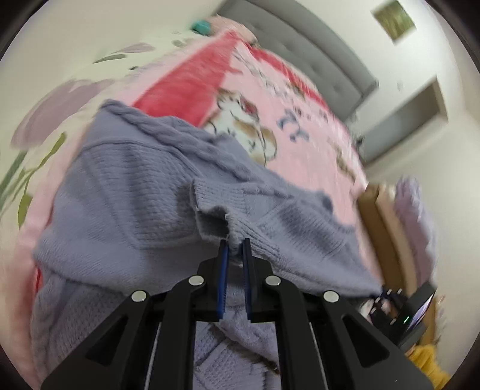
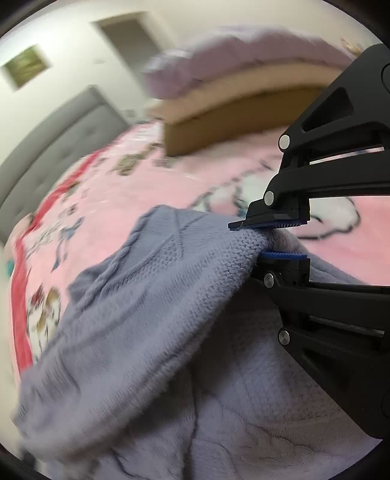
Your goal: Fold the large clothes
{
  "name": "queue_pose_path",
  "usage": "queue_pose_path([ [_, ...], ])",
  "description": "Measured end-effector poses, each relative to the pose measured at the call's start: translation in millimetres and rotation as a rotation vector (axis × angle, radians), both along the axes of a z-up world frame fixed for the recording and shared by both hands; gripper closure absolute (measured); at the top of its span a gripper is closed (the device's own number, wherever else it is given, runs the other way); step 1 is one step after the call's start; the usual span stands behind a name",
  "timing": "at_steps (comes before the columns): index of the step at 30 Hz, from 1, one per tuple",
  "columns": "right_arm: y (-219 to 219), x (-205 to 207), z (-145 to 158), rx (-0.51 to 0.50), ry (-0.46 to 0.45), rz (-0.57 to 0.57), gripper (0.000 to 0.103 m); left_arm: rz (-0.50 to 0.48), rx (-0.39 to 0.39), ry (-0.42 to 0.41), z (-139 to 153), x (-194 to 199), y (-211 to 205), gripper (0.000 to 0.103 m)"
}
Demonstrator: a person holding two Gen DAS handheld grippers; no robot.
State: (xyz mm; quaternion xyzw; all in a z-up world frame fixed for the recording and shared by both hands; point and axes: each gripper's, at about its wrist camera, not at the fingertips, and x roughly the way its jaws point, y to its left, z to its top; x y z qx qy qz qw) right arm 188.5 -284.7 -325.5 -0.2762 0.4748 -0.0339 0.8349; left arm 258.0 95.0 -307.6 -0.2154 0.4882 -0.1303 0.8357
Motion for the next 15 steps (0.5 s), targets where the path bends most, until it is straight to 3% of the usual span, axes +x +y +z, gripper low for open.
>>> queue_pose_path([
  [2, 1.6, -0.6, -13.1, 0.016, 0.045, 0.025, 0.091, 0.012, 0.025, 0.036, -12.1, 3.5, -0.6, 0.094],
  [4, 14.5, -3.7, -27.2, -0.033, 0.075, 0.089, 0.090, 0.065, 0.003, 0.062, -23.1, 3.3, 10.0, 0.094],
  [9, 43.4, -17.6, -17.1, -0.094, 0.001, 0.158, 0.090, 0.142, -0.015, -0.046, -5.9, -11.8, 34.9, 0.094],
  [11, 49.1, -18.2, -22.6, -0.124, 0.019, 0.156, 0.089, 0.137, 0.006, -0.071, 0.2, -10.5, 36.2, 0.094],
  [13, 46.8, -14.7, -39.1, -0.149, 0.084, 0.148, 0.085, 0.140, 0.033, 0.005, -12.3, -1.0, 35.0, 0.094],
  [15, 48.0, -15.9, -47.5, -0.178, 0.089, 0.150, 0.084, 0.131, 0.034, 0.069, -33.7, 3.2, 32.0, 0.094],
])
